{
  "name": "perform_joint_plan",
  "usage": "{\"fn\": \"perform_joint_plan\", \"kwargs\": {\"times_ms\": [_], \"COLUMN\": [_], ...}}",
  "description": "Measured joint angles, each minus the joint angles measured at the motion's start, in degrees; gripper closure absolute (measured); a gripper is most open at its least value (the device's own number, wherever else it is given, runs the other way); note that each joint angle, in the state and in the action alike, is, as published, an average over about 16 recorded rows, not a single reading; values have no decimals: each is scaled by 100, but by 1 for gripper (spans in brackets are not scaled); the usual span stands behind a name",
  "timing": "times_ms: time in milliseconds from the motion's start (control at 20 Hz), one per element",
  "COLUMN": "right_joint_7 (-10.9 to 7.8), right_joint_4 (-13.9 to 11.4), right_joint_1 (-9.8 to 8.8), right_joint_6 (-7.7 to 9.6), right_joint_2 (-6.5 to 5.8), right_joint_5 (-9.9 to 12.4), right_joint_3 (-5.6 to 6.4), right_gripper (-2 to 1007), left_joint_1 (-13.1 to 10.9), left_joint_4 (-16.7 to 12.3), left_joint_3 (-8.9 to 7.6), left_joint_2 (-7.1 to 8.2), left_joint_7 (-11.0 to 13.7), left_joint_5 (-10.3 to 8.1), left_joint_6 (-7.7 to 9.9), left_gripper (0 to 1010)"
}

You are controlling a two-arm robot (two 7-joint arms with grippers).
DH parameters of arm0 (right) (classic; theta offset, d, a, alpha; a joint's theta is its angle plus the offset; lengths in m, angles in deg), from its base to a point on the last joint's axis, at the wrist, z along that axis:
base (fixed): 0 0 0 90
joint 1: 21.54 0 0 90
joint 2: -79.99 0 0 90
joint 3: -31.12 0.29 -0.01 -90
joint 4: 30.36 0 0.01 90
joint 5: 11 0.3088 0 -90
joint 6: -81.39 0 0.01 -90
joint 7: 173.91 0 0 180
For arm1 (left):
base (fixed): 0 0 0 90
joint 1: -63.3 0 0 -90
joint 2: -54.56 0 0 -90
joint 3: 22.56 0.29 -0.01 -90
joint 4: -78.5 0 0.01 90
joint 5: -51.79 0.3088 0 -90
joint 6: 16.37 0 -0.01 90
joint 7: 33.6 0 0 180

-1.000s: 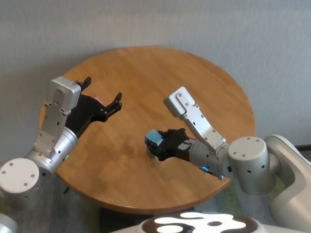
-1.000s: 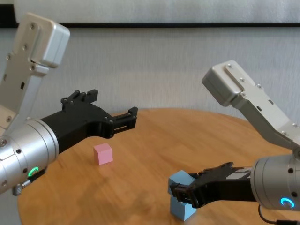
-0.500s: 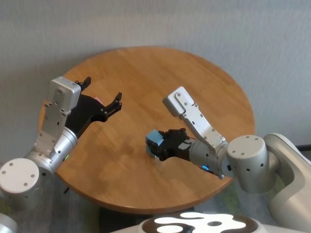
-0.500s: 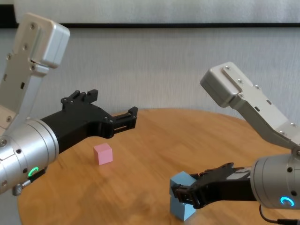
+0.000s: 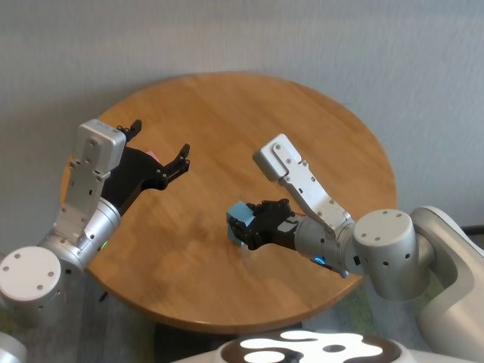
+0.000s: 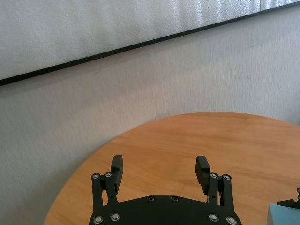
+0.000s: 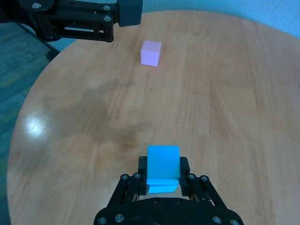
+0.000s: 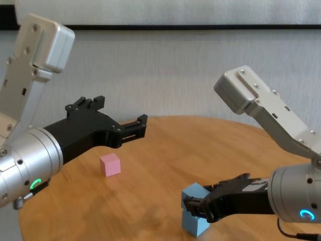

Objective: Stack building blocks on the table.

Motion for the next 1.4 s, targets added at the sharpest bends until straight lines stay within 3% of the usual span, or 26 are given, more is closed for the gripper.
{"fn": "perform_joint_plan", "kwargs": {"times_ms": [400, 900, 1200, 1400], "right_joint_7": [2, 9, 10, -6], "right_joint_4": [2, -23, -255, -530], "right_joint_1": [0, -13, -138, -282], "right_joint_6": [-4, 4, 5, -59], "right_joint_2": [3, 2, -28, -67], "right_joint_5": [0, 18, 47, 93], "right_joint_3": [3, 16, 117, 273], "right_gripper": [544, 234, 78, 24], "left_joint_1": [0, 0, 0, 0], "left_joint_4": [0, 0, 0, 0], "left_joint_3": [0, 0, 0, 0], "left_joint_2": [0, 0, 0, 0], "left_joint_7": [0, 0, 0, 0], "left_joint_5": [0, 0, 0, 0], "left_joint_6": [0, 0, 0, 0], "left_gripper": [8, 8, 8, 8]}}
